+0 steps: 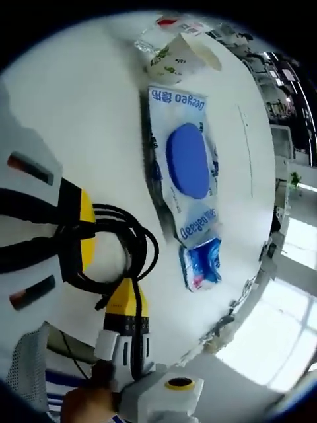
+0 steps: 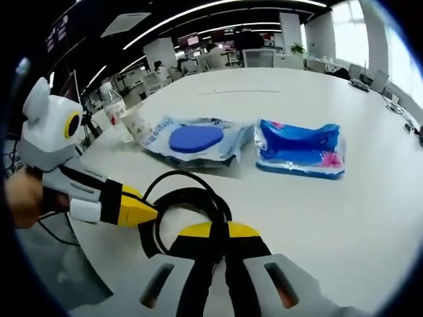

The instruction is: Arrange the tabletop items into an orderly group along one side of the table until the central work area is clear of visible clutter.

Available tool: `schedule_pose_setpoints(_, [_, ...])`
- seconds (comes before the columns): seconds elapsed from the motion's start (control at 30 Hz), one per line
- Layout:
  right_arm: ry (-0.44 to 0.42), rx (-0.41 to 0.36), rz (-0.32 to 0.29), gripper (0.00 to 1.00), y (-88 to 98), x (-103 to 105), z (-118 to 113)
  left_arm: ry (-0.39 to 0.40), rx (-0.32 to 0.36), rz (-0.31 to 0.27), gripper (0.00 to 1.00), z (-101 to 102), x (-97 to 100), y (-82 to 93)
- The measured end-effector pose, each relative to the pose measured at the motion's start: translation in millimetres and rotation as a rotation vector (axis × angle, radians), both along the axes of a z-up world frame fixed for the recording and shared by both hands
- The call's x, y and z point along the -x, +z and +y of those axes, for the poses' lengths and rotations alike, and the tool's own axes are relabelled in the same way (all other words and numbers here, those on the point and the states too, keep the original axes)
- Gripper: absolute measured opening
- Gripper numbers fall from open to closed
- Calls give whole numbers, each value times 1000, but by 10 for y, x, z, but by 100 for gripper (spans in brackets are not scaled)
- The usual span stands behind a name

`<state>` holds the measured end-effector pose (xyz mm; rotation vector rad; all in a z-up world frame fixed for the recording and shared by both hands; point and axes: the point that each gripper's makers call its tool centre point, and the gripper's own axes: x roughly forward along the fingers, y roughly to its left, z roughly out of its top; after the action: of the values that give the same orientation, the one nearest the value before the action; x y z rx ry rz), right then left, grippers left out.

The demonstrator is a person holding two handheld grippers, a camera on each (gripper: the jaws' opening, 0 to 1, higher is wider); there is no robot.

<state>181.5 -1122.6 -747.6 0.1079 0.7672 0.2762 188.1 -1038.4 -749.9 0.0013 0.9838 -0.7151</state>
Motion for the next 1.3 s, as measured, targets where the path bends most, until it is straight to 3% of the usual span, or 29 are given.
schedule_pose_setpoints(0.27, [-64, -46, -25, 2, 224, -151, -212, 0, 38, -12, 4, -204, -112, 151])
schedule_pose_setpoints(0.43, [-49, -2, -50, 2, 308, -226, -377, -30, 47, -21, 4, -390, -148, 201])
schedule_pose_setpoints(0.8, [-67, 5, -34, 2, 236, -268, -679, -66, 40, -10, 4, -669, -188, 219])
schedule_pose_setpoints(1.3, [-38, 22, 67, 2, -22, -263, -817, -66, 0, 54, 4, -838, -199, -5])
